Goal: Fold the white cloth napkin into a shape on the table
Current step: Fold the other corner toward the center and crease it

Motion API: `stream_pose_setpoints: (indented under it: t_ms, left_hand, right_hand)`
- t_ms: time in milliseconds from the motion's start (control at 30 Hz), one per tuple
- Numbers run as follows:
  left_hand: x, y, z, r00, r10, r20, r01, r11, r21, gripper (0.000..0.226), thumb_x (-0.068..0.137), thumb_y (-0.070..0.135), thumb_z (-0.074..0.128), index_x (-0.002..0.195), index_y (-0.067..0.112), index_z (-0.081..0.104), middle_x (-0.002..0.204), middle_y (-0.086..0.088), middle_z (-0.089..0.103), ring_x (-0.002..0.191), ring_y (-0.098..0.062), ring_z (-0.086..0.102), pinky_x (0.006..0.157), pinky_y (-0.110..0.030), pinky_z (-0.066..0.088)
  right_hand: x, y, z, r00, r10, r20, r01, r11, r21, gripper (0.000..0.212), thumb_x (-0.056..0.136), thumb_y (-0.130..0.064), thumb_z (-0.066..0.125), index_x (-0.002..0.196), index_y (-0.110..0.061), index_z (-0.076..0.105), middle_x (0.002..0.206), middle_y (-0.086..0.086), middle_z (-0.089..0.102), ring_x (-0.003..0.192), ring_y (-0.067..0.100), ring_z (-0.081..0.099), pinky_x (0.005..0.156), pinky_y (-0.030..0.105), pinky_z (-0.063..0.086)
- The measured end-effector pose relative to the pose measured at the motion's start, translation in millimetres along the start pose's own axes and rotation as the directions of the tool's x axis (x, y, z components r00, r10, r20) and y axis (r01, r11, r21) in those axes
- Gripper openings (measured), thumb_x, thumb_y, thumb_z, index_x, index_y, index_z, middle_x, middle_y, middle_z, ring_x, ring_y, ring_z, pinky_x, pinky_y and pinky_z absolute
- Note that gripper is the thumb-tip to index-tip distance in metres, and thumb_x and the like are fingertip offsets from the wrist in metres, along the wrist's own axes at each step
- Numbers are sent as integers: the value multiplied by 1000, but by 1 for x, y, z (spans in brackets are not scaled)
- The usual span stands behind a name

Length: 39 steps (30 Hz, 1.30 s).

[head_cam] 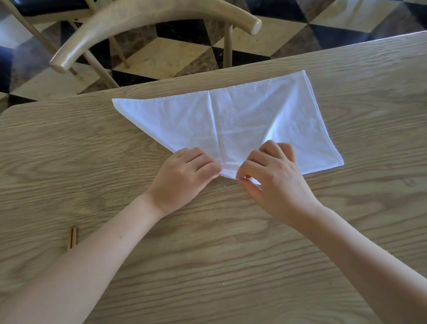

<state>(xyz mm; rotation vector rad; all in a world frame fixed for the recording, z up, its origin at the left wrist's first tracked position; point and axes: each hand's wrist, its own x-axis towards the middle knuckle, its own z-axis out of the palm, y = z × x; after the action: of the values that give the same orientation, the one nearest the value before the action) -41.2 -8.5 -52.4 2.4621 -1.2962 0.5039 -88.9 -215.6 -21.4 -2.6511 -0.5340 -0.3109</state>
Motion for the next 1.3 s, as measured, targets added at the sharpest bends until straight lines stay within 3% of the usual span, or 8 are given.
stream_pose_setpoints:
  t_ms: [433, 700, 833, 933, 1033, 1133, 1200, 1300]
  left_hand:
    - [-12, -32, -13, 996, 54, 69, -64, 988, 144, 11, 89, 12, 61, 89, 10, 72, 88, -2, 73, 79, -23, 66, 68, -33, 50]
    - [-24, -43, -28, 972, -198, 125, 178, 971, 158, 27, 80, 4, 55, 103, 9, 69, 107, -7, 69, 93, -29, 62, 80, -40, 46]
    - [-13, 6, -31, 962, -272, 24, 272, 962, 19, 21, 80, 8, 58, 97, 9, 71, 96, -4, 70, 90, -25, 60, 81, -39, 44]
    - [-14, 56, -19, 954, -299, 8, 297, 945, -136, 17, 85, 11, 60, 97, 10, 71, 94, -2, 69, 89, -21, 59, 81, -38, 45]
    - [-21, 78, -1, 900, -436, 21, 432, 885, -175, 23, 84, 13, 62, 107, 11, 67, 96, 1, 69, 90, -19, 59, 80, -39, 47]
    - [-16, 87, 6, 788, -615, 12, 594, 755, -277, 27, 82, 19, 63, 109, 15, 64, 91, 8, 67, 84, -14, 57, 79, -37, 47]
    - [-9, 90, 9, 720, -694, 13, 662, 682, -312, 28, 81, 23, 64, 108, 16, 62, 86, 10, 65, 81, -11, 54, 80, -34, 45]
    - [0, 90, 13, 634, -774, 11, 736, 599, -315, 26, 81, 23, 68, 106, 17, 60, 80, 12, 64, 78, -9, 52, 81, -29, 42]
  right_hand:
    - [16, 8, -8, 966, -50, 252, 38, 998, 54, 7, 79, -24, 62, 74, -22, 67, 73, -10, 60, 85, 14, 42, 87, 30, 20]
    - [30, 11, 3, 890, -90, 448, 77, 996, 48, 18, 91, -31, 51, 88, -22, 67, 91, -6, 57, 95, 15, 38, 92, 32, 23]
    - [33, 13, 7, 884, -92, 458, 42, 992, 117, 24, 88, -41, 49, 85, -25, 67, 87, -11, 54, 92, 14, 37, 82, 28, 21]
    - [39, 24, 7, 939, -6, 345, -51, 986, 156, 31, 86, -35, 40, 95, -22, 67, 97, -4, 63, 98, 22, 47, 78, 32, 24]
    - [43, 54, 4, 968, 148, 205, -162, 985, 53, 40, 88, -28, 40, 120, -14, 59, 125, 5, 59, 120, 29, 44, 96, 41, 31]
    - [41, 74, 11, 939, 197, 281, -183, 980, -77, 48, 98, -30, 38, 143, -14, 33, 152, 0, 30, 142, 22, 20, 116, 39, 8]
    - [38, 78, 17, 920, 208, 332, -173, 976, -133, 53, 99, -33, 33, 148, -17, 19, 157, -5, 12, 145, 14, 5, 118, 35, -3]
    - [38, 83, 18, 914, 244, 324, -199, 966, -167, 56, 99, -42, 23, 149, -20, 11, 158, -7, 3, 145, 10, -4, 119, 35, -5]
